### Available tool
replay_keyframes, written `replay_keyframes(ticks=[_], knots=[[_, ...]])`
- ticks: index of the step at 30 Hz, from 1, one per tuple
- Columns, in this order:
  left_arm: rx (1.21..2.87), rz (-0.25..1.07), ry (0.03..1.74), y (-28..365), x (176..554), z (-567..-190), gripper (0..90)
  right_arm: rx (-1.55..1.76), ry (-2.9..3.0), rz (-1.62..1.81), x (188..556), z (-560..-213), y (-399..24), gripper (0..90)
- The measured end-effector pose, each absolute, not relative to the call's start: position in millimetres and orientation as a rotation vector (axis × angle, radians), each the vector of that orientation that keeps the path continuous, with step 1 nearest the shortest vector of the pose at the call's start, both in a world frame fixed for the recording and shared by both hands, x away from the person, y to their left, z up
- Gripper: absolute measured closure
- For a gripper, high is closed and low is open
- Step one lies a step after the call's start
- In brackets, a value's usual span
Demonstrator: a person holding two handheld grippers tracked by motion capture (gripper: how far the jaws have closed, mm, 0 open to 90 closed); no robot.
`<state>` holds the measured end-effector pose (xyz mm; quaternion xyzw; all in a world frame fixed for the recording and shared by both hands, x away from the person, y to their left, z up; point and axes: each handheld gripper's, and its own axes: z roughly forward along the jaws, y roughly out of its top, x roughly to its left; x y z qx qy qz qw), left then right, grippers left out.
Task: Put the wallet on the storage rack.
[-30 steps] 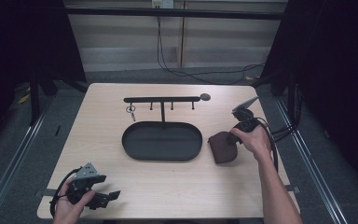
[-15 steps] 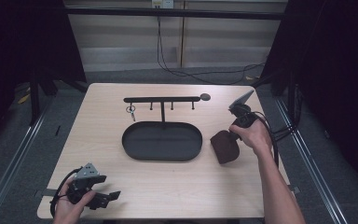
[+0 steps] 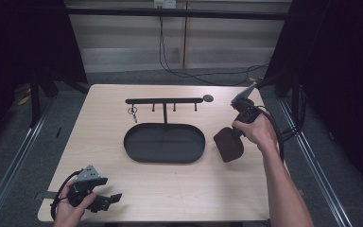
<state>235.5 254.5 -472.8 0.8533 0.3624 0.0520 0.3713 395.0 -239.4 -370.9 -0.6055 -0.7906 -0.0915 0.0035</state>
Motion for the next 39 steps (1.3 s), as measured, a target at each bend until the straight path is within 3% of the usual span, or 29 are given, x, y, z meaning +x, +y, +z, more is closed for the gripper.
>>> replay_keyframes(ticks=[29,39], knots=[[2.189,0.128,0.936,256.2,235.8,-472.6,16.5,-1.904,-2.593,-0.324,396.6,-320.4,-223.3,75.0],[2.178,0.128,0.947,257.8,236.9,-472.9,16.5,-1.847,-2.601,-0.438,400.6,-318.8,-209.8,75.1]])
